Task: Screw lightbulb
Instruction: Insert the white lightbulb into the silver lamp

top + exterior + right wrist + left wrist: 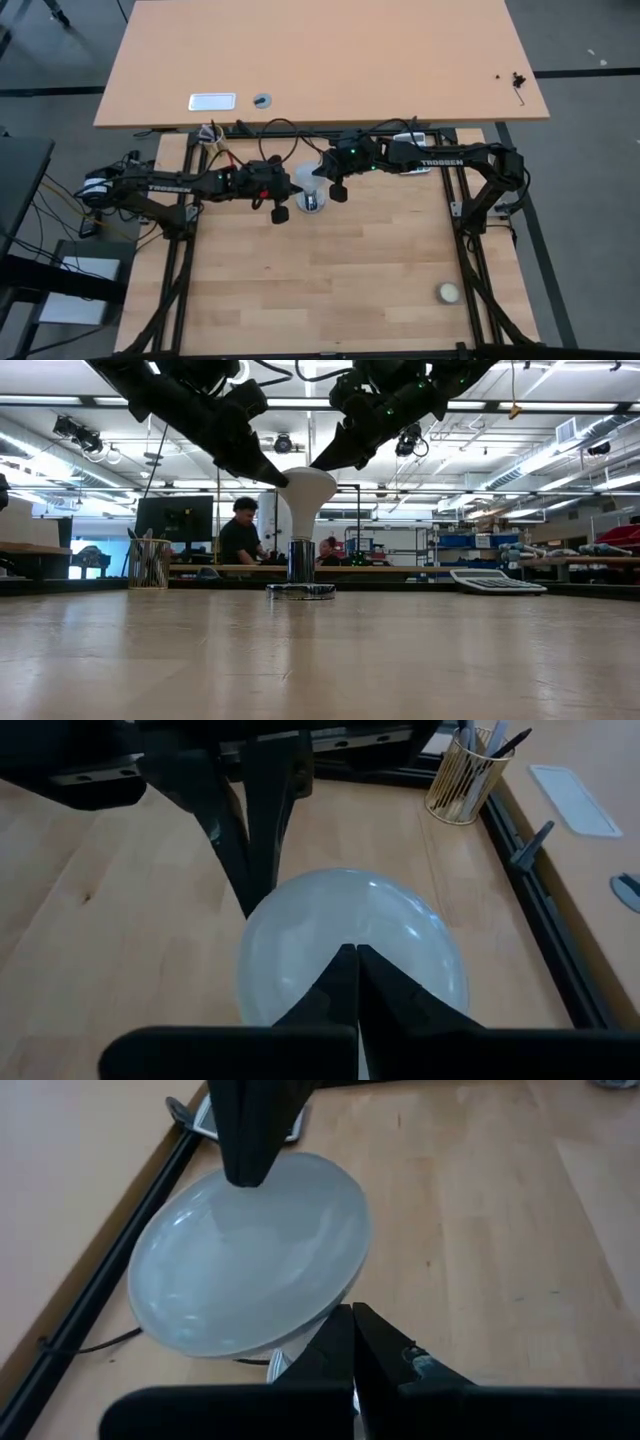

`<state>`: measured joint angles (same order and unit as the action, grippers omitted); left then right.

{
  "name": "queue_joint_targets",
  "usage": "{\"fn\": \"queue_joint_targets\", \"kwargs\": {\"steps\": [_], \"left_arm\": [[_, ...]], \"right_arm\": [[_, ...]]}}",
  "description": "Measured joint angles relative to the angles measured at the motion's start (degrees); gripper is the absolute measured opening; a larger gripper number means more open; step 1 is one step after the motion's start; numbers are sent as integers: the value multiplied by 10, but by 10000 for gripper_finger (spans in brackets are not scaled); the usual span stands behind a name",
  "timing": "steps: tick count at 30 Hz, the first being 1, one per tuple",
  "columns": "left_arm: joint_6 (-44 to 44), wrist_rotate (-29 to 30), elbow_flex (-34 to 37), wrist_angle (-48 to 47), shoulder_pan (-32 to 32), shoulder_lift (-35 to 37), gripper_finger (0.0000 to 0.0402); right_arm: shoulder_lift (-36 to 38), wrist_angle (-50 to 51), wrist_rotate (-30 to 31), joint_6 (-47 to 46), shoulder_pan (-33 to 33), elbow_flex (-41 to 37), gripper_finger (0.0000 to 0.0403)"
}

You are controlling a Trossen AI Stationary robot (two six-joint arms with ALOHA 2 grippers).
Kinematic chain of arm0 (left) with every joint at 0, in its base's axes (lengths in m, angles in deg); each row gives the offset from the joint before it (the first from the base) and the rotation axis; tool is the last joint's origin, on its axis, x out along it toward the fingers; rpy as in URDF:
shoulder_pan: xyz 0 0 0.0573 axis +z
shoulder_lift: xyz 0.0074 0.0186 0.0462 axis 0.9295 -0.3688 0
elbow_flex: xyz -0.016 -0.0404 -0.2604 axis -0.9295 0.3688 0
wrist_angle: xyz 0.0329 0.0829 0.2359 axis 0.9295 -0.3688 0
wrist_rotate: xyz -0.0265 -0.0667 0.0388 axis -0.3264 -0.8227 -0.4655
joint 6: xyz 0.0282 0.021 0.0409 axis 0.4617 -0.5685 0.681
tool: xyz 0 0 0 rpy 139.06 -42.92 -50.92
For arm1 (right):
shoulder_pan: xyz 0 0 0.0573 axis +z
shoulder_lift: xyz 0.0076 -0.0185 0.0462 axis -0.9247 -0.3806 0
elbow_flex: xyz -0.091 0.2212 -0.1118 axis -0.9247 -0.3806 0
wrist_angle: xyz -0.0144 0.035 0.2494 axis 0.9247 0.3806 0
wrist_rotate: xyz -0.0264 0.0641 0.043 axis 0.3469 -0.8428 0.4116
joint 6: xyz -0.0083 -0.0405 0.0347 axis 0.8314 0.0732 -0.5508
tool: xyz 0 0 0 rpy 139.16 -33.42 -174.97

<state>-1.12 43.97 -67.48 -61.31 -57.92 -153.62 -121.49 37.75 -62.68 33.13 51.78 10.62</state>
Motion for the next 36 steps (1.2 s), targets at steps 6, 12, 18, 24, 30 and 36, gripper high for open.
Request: {"fn": "queue_joint_targets", "kwargs": {"steps": [6,12,18,24,30,36], "left_arm": [[-14,3,0,-33,0,11,0],[-21,-35,1,-49,0,21,0],[-24,-52,1,-38,0,23,0],[-25,-90,-1,-17,0,24,0],[-25,-102,-5,18,0,38,0],[-26,-63,-37,5,9,47,0]], "right_arm": [[0,0,-39,2,4,-1,7],[0,-4,-46,10,10,-1,7],[-2,-21,-36,10,7,-1,7],[-2,-27,-37,10,-1,-1,7],[-2,-30,-37,12,-1,-1,7],[-2,-33,-37,14,-1,-1,7]]}}
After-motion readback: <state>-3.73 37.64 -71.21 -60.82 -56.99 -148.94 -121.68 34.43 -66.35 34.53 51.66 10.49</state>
